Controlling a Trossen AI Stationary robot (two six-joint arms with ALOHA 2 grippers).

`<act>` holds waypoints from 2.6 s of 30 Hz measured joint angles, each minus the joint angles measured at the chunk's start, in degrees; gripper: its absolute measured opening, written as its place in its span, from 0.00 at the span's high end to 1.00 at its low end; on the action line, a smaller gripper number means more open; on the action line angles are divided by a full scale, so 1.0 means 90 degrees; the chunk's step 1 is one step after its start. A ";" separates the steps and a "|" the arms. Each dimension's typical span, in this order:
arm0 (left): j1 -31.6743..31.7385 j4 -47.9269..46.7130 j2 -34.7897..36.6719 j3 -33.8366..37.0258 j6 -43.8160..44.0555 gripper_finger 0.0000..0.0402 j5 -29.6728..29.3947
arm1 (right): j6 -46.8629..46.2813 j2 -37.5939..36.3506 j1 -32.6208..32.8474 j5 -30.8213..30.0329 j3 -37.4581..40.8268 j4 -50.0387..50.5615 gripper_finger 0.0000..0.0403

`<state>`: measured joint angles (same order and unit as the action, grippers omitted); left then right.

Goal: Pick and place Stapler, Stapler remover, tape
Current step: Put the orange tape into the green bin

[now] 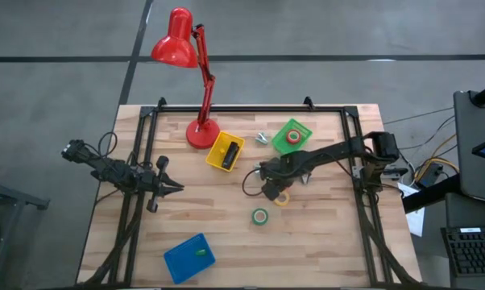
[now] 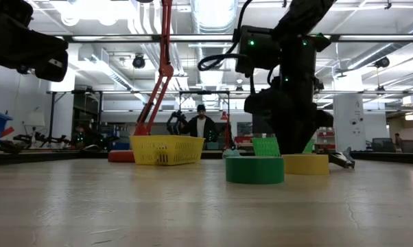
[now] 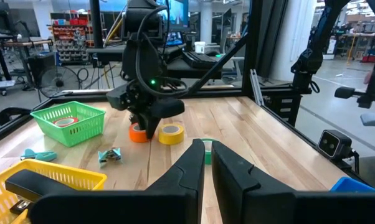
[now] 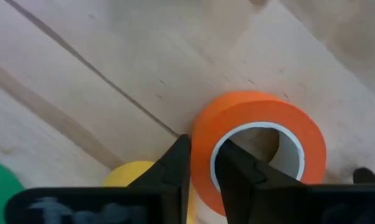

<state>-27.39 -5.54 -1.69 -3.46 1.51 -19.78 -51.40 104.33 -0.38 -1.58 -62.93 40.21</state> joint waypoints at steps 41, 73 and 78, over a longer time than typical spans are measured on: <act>0.0002 0.0000 -0.0002 0.0000 0.0000 0.91 0.0001 | 0.3168 -0.0015 -0.2683 -0.0627 -0.2241 0.2156 0.87; 0.0002 0.0000 -0.0002 0.0000 0.0000 0.91 0.0000 | 0.3221 -0.0015 -0.3631 -0.0323 -0.1016 0.0815 0.87; 0.0001 0.0000 -0.0002 0.0000 -0.0001 0.91 0.0001 | 0.3212 -0.0015 -0.3631 -0.0321 -0.0887 0.0702 0.87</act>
<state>-27.38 -5.54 -1.72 -3.46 1.50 -19.77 -22.49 104.20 -33.06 -4.47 -70.91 46.52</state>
